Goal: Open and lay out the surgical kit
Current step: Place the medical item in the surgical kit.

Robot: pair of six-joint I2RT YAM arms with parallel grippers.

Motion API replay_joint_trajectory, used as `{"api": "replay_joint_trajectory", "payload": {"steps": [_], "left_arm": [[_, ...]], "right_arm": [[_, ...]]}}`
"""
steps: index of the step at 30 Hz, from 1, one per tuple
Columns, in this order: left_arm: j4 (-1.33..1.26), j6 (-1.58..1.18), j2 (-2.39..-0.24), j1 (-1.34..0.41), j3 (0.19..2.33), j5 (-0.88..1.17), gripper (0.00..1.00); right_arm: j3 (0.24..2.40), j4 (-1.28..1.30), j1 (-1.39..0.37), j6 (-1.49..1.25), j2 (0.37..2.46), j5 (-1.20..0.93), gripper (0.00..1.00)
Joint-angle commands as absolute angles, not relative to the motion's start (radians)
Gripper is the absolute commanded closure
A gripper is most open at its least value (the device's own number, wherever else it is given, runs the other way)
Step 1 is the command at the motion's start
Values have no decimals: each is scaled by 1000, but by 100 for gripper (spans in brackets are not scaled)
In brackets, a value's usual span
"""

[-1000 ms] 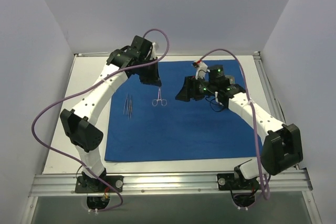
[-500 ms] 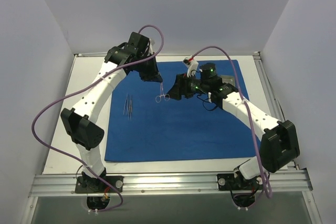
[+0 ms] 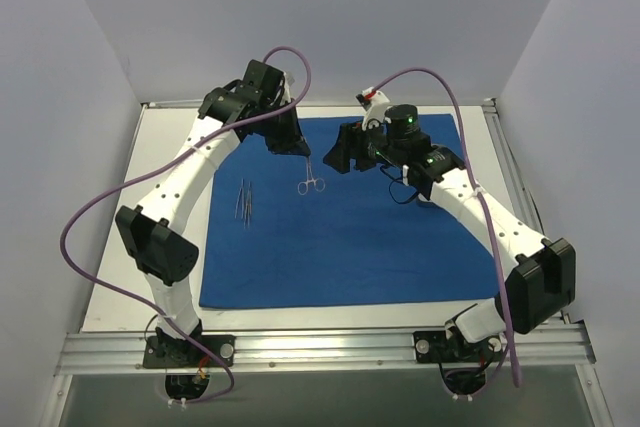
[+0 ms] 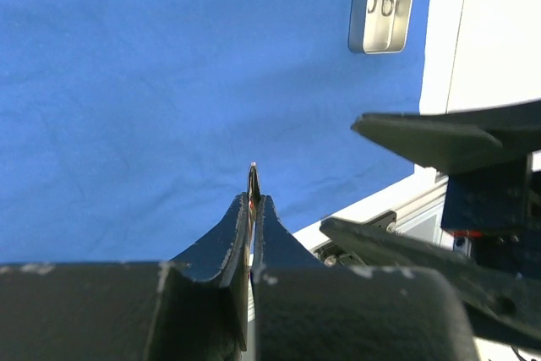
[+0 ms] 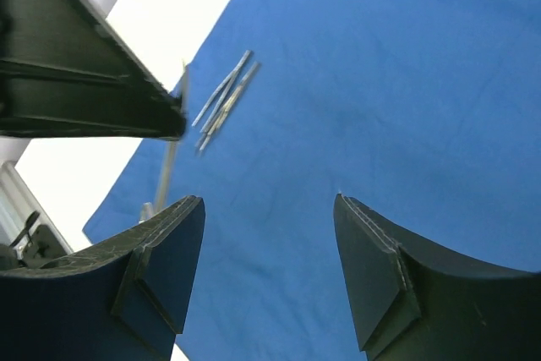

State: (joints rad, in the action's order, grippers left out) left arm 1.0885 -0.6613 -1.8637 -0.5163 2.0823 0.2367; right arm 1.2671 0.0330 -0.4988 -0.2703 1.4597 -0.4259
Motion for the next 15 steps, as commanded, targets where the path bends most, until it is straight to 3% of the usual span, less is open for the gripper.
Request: {"api": "replay_joint_trajectory", "payload": {"steps": [1, 15], "left_arm": [[1075, -655, -1881, -512, 2146, 242, 98], [1117, -655, -1939, -512, 2273, 256, 98]], "right_arm": [[1293, 9, -509, -270, 1430, -497, 38], [1282, -31, -538, -276, 1505, -640, 46]]}}
